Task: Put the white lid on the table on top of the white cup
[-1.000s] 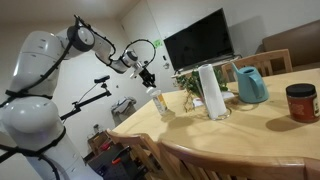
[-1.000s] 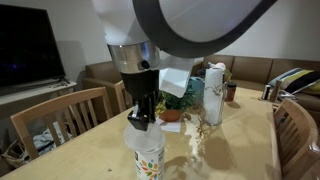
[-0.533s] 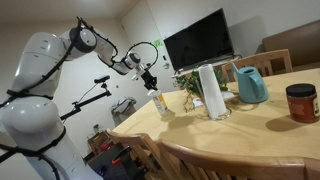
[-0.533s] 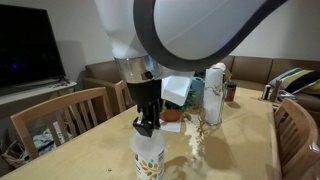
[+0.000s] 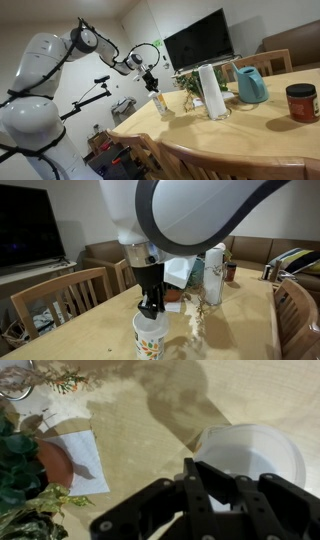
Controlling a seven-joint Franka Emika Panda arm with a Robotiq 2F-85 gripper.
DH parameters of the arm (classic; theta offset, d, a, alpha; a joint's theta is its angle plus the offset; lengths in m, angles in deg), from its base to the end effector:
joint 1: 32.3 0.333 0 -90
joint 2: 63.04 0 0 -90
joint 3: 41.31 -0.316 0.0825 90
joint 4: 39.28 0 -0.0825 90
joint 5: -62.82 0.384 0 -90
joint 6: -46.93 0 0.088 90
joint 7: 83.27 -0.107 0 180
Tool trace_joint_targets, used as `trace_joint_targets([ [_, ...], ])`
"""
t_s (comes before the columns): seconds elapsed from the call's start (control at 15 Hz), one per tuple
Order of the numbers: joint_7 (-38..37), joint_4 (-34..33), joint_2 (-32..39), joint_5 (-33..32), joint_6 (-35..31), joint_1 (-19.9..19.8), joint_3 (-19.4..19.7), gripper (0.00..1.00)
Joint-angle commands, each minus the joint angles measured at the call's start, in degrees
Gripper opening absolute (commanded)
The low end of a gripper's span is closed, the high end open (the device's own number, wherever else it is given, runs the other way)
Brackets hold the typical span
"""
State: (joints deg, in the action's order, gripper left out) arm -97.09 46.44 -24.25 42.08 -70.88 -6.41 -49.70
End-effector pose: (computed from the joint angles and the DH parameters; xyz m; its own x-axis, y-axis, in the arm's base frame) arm 0.5999 0.3661 0.2666 0.8711 0.4863 -0.0680 0.4881 -0.8422 0.2290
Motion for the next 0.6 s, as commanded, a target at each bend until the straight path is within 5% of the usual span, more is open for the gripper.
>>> trace_joint_targets([
  [0.0,-0.80,-2.73,0.98,1.92,2.91,0.53,0.83,0.02],
  [0.53,-2.21,-7.59,3.36,5.26,6.94,0.54,1.37,0.02],
])
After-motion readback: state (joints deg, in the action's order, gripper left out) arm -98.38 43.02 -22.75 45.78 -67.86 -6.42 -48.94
